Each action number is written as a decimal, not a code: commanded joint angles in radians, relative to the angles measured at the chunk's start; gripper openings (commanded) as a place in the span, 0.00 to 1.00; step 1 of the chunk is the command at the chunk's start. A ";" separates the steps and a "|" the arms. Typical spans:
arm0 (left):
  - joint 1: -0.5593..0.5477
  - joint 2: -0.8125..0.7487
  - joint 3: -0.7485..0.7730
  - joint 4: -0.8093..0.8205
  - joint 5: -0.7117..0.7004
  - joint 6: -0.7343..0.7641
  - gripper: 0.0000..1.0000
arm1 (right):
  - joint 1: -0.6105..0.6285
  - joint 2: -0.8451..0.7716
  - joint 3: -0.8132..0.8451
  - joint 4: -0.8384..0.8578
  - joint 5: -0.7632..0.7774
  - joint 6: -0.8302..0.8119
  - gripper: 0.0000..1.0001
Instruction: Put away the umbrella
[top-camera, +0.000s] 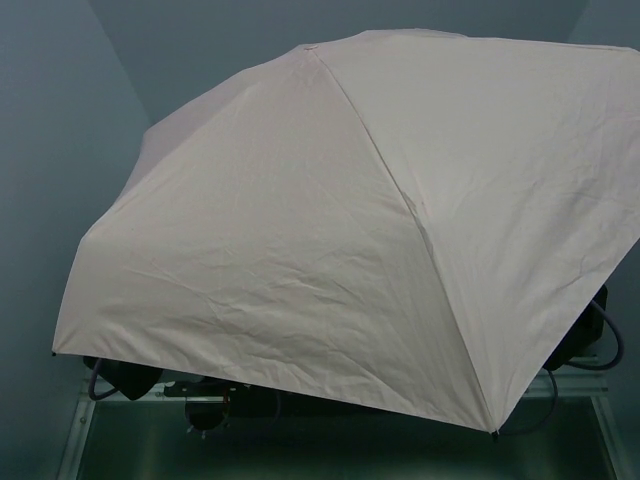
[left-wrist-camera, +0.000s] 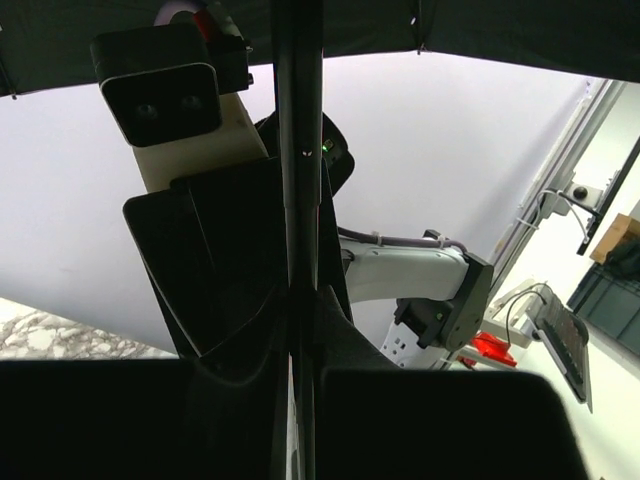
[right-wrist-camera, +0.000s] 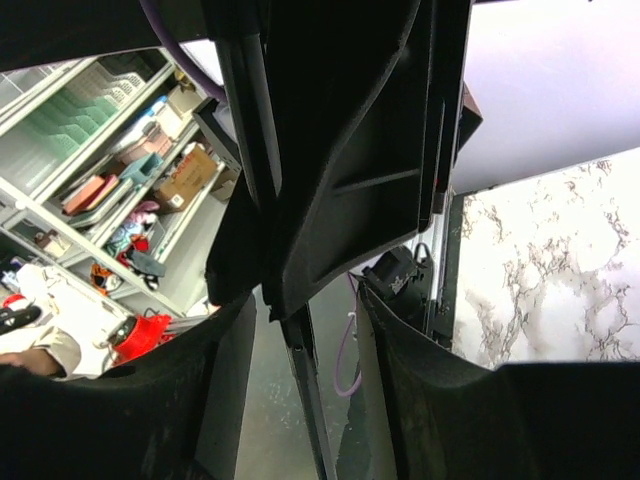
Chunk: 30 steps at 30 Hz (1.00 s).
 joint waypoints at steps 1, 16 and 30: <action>-0.007 -0.031 0.001 0.042 -0.032 0.037 0.00 | 0.011 0.014 -0.010 0.010 -0.015 -0.010 0.44; -0.008 -0.046 -0.023 0.026 -0.135 0.054 0.00 | 0.012 0.007 -0.006 -0.181 0.013 -0.186 0.03; -0.002 -0.122 -0.178 0.175 -0.512 0.041 0.82 | -0.007 -0.007 0.052 -0.307 0.060 -0.287 0.01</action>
